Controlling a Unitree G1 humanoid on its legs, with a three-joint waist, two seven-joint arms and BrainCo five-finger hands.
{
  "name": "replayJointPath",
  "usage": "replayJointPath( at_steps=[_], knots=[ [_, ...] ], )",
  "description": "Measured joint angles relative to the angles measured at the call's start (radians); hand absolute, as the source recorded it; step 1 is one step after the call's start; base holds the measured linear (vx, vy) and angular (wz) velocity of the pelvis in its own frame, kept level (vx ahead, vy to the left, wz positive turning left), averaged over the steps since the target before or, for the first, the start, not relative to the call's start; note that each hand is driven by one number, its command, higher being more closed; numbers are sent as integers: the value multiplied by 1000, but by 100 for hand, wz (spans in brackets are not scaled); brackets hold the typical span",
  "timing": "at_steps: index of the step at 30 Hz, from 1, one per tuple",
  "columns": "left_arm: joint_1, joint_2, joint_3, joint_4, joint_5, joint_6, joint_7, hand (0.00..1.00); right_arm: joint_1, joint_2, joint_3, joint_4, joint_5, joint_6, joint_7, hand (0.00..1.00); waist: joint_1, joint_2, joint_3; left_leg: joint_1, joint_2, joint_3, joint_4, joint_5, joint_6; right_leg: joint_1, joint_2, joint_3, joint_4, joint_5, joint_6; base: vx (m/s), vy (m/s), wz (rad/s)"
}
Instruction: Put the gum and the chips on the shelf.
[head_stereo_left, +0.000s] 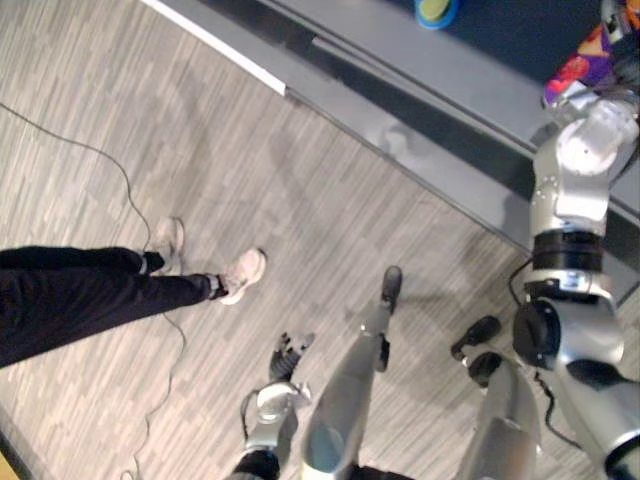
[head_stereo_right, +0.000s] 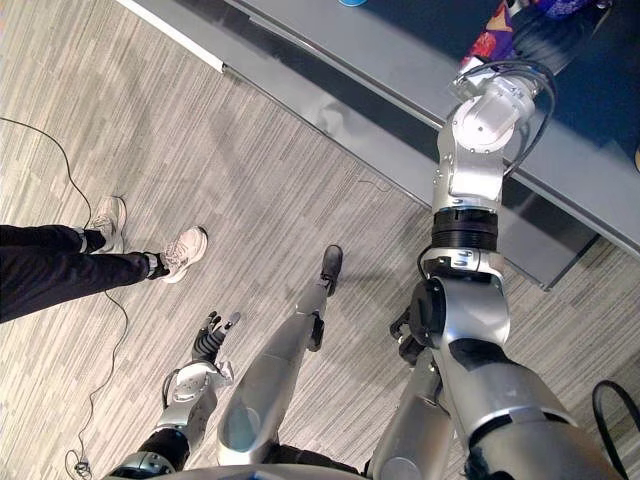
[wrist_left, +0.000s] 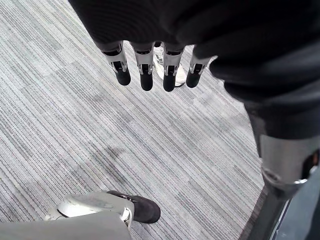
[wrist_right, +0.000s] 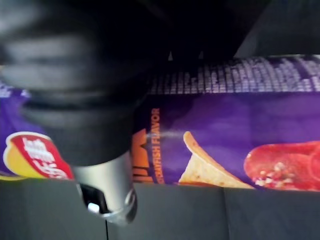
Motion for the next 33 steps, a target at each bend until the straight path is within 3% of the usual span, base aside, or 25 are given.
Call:
replayJointPath(
  at_steps=[8, 9, 21, 33],
  knots=[
    [-1, -1, 12, -10, -38, 0, 0, 0, 45, 38, 30, -54, -35, -10, 14, 100, -3, -1, -1, -19, 14, 27, 29, -11, 1, -19, 7, 14, 10, -2, -4, -6, -48, -5],
    [-1, -1, 12, -11, -38, 0, 0, 0, 54, 40, 42, -61, -36, -14, 18, 0, -4, -1, -1, -23, 15, 30, 35, -12, 0, -23, 8, 17, 12, -2, -4, -13, -48, -7],
    [-1, -39, 51, -34, -39, 0, -7, 0, 117, 116, 56, -61, -32, 0, 49, 0, -8, -6, -2, -35, 42, 89, 41, -11, 1, -45, 16, 28, 11, -2, -5, -1, -49, -4],
    [0, -45, 82, -31, -39, 1, -10, 0, 127, 156, 85, -38, -24, 1, 73, 0, -30, -21, -9, -39, 67, 119, 74, -23, 4, -46, 36, 46, 7, 1, -9, 1, -44, -6]
  ],
)
